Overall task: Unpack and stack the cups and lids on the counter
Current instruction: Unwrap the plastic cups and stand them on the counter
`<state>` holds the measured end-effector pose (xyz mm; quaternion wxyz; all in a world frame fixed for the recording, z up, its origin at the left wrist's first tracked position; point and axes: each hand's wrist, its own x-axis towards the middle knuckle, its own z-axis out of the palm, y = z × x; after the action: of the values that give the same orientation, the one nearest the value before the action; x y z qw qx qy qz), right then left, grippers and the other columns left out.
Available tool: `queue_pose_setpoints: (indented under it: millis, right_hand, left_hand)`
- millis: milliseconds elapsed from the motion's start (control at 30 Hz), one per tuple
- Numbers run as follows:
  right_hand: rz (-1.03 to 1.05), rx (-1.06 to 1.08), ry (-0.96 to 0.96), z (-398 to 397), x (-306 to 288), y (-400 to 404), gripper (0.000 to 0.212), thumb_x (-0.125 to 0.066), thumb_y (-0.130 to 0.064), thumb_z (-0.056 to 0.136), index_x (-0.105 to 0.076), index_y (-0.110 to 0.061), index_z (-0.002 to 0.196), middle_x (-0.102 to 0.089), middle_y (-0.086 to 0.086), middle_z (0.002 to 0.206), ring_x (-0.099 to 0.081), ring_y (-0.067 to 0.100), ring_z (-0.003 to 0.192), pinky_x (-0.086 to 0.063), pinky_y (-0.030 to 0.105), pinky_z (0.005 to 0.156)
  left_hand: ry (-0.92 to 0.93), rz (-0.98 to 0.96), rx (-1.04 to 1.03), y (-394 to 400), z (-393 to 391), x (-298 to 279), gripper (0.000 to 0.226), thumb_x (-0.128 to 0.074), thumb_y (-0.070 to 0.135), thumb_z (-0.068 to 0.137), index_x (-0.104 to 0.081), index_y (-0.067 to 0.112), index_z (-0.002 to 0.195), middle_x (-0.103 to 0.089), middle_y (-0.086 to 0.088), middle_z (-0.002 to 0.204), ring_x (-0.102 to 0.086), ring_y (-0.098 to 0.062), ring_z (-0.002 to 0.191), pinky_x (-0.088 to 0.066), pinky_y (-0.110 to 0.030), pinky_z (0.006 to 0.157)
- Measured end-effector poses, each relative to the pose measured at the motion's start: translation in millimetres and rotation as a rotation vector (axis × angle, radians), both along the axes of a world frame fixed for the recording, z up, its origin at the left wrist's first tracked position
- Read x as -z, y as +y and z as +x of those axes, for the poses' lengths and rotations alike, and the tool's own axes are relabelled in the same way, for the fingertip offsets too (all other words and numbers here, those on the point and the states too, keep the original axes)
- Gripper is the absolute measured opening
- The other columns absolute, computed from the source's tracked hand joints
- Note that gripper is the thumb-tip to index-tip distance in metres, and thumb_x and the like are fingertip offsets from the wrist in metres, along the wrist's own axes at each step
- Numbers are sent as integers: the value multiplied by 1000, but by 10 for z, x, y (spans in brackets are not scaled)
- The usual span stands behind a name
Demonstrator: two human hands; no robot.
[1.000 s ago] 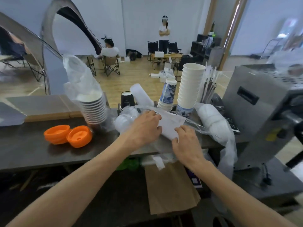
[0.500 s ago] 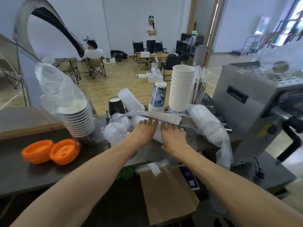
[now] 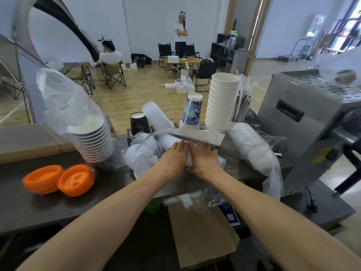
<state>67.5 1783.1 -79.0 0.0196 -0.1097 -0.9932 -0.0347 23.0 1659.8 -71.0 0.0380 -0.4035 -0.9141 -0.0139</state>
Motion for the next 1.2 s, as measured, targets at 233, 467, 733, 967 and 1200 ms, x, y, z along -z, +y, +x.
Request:
queue_pose_setpoints:
  millis: [233,467,733,967,1200]
  right_hand:
    - [-57,18,82,218,9,-22,90,-75,-44,73,-28,-26,148,-45,12,143,-50,41,125,-47,55,96]
    - [-51,42,125,672,-138,-3,98,-75,-60,76,-24,-24,151,-41,12,147,-47,39,131,-44,55,99]
    - [-16,-19,144,1260,-222,52,99,-76,-60,78,-20,-23,151,-41,12,147,-48,38,128,-45,57,101]
    - [-20,-66,135,1924,-284,108,99,-73,-57,79,-18,-22,154,-42,14,144,-49,38,126,-45,54,98]
    - [25,-105,76,2591,-123,212,98,-72,-58,81,-17,-22,153,-40,14,146,-47,38,128,-45,51,98]
  left_hand:
    - [-20,47,-6,-61,188,-55,70,-63,14,81,-35,3,144,-41,-13,146,-42,-30,133,-40,-41,107]
    - [57,144,68,-104,654,-66,78,-70,31,83,-33,4,147,-38,-15,150,-39,-31,139,-30,-39,116]
    - [163,170,71,-749,1280,-4,48,-51,7,80,-55,19,127,-60,-2,125,-53,-24,122,-33,-38,111]
    - [285,-97,-104,-763,1678,-103,23,-58,8,88,-68,22,103,-69,1,104,-55,-27,118,-25,-58,114]
    - [274,-97,142,-648,2542,96,23,-60,3,76,-64,21,91,-69,1,94,-64,-25,101,-39,-47,104]
